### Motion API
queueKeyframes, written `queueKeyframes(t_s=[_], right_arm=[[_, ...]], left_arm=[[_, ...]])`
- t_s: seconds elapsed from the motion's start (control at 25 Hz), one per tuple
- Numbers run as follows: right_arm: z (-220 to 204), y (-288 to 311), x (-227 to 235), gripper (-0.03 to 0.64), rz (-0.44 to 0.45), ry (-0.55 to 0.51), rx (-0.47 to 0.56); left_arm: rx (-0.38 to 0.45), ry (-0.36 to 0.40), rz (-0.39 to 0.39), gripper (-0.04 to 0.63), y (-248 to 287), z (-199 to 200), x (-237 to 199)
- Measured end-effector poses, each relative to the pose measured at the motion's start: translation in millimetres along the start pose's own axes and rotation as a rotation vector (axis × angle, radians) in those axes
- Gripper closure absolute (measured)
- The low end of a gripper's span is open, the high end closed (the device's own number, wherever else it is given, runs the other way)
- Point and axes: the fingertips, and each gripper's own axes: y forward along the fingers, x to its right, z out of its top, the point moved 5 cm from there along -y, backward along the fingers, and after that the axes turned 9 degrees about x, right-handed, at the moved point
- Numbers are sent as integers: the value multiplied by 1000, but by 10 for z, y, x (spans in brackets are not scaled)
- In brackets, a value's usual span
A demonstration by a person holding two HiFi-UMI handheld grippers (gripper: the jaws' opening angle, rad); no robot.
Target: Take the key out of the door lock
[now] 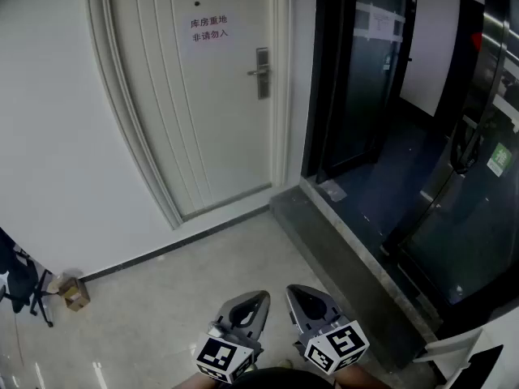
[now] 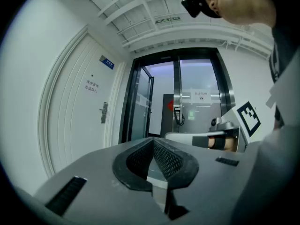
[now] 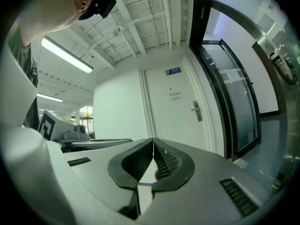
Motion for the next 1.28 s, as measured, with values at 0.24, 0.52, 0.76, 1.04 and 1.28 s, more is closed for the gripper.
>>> queueKeyframes(t_s=[0.24, 0.52, 0.76, 1.04, 1.28], right_arm=[[89, -94, 197, 601, -6, 26, 33], [101, -182, 403, 600, 12, 52, 48], [107, -56, 525, 600, 9, 59, 47], [-25, 450, 837, 600, -6, 48, 32], [-31, 1245, 1159, 600, -38, 23, 36]], left_arm=[[12, 10, 6, 589, 135, 17, 95], [-1, 26, 34, 589, 289, 1, 178], [-2, 28, 26, 589, 461, -18, 80], [3, 19, 18, 589, 878, -107, -430], [18, 13, -13, 589, 1384, -106, -1137]])
